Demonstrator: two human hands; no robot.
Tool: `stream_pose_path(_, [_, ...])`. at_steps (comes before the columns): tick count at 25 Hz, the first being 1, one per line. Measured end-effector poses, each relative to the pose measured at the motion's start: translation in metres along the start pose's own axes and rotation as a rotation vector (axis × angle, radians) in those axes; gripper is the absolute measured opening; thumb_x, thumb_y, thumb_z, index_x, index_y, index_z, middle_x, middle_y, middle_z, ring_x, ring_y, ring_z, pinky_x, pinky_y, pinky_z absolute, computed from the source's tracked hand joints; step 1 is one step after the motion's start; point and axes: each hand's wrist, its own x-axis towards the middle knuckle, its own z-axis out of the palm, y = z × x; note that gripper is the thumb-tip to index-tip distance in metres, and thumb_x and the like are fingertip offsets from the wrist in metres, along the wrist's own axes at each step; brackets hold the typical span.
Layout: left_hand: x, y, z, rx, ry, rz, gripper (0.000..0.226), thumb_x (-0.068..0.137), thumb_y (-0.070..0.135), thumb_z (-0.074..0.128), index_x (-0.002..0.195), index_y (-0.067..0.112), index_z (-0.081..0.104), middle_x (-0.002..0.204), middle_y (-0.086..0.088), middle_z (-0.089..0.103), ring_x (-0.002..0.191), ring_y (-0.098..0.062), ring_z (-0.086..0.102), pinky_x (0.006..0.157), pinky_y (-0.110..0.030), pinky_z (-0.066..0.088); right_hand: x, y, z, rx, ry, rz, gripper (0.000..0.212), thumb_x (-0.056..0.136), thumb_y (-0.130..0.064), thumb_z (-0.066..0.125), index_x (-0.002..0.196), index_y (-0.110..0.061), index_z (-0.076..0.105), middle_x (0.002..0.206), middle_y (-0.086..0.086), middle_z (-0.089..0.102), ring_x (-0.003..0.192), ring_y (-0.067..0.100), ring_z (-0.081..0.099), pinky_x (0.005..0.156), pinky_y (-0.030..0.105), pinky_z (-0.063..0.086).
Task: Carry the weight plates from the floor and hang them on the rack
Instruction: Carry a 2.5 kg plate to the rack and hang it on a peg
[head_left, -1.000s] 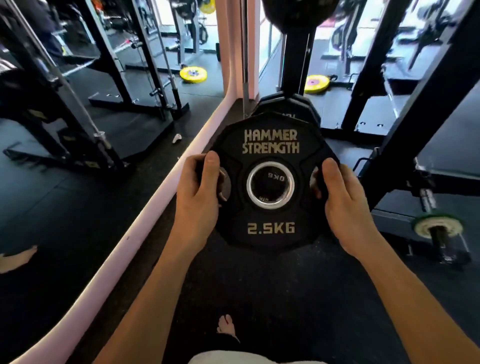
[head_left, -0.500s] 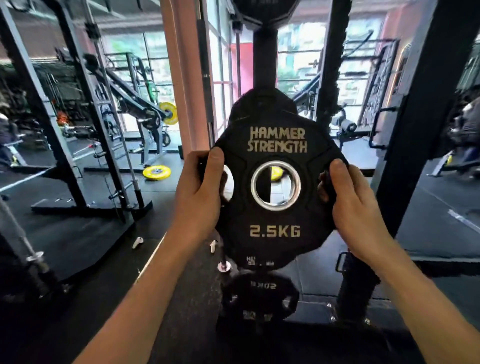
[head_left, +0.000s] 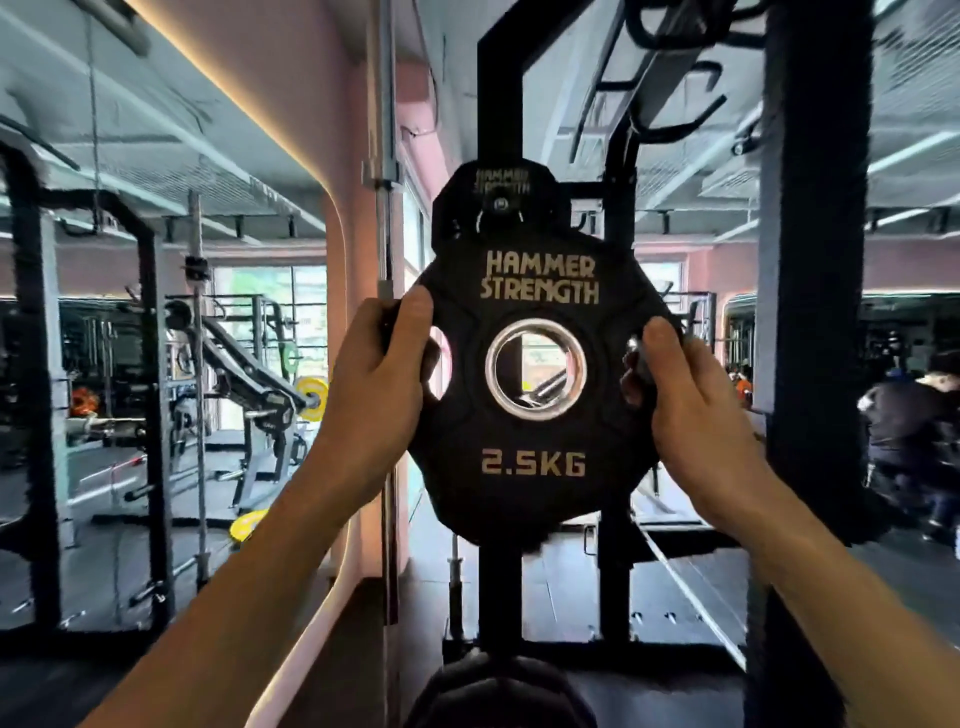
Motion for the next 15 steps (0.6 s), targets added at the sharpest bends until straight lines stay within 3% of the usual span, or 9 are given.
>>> stream_pose_path(3, [0.044,0.005,0.014,0.017,0.008,0.094,0.032,0.1,0.041,0.048,0.078,0.018,0.049,0.053,0.011,0.046,0.047,-0.005,0.041,0.043,-0.016,0.035,0.045,-0.011,0.005,-0.019,0.0,-0.099,0.043,0.098,-0.053,0.037,0.082,-0.015,0.05,0.061,-0.007,0.053,0.057,0.011,0.048,0.05,0.022,0.039])
stream_pose_path(6, [0.085,0.006,0.025,0.055,0.003,0.177,0.033,0.1,0.046,0.048,0.076,0.022,0.048,0.055,0.011,0.048,0.051,-0.008,0.044,0.046,-0.019,0.037,0.083,-0.018,0.011,-0.022,0.001,-0.169,0.047,0.099,-0.051,0.036,0.092,-0.008,0.053,0.071,0.001,0.055,0.063,0.015,0.05,0.051,0.022,0.041])
stream_pose_path(9, [0.124,0.006,0.033,0.086,0.019,0.235,0.035,0.096,0.054,0.049,0.077,0.025,0.051,0.062,0.01,0.051,0.056,-0.01,0.047,0.053,-0.026,0.038,0.12,-0.022,0.019,-0.023,0.024,-0.202,0.041,0.099,-0.051,0.036,0.098,-0.015,0.056,0.083,0.003,0.064,0.074,0.014,0.056,0.073,0.035,0.053])
stream_pose_path(11, [0.148,0.007,0.039,0.141,0.016,0.289,0.034,0.097,0.055,0.046,0.078,0.027,0.051,0.064,0.01,0.053,0.056,-0.009,0.051,0.055,-0.027,0.039,0.144,-0.02,0.024,-0.018,0.043,-0.23,0.035,0.099,-0.052,0.036,0.095,-0.023,0.055,0.093,0.003,0.068,0.082,0.013,0.062,0.088,0.047,0.052])
stream_pose_path(15, [0.182,0.004,0.045,0.213,0.06,0.34,0.035,0.1,0.051,0.042,0.08,0.025,0.051,0.067,0.007,0.056,0.05,-0.002,0.053,0.049,-0.015,0.04,0.185,-0.016,0.036,-0.072,0.063,-0.256,0.035,0.097,-0.058,0.034,0.091,-0.029,0.052,0.094,-0.007,0.065,0.095,0.014,0.063,0.096,0.049,0.048])
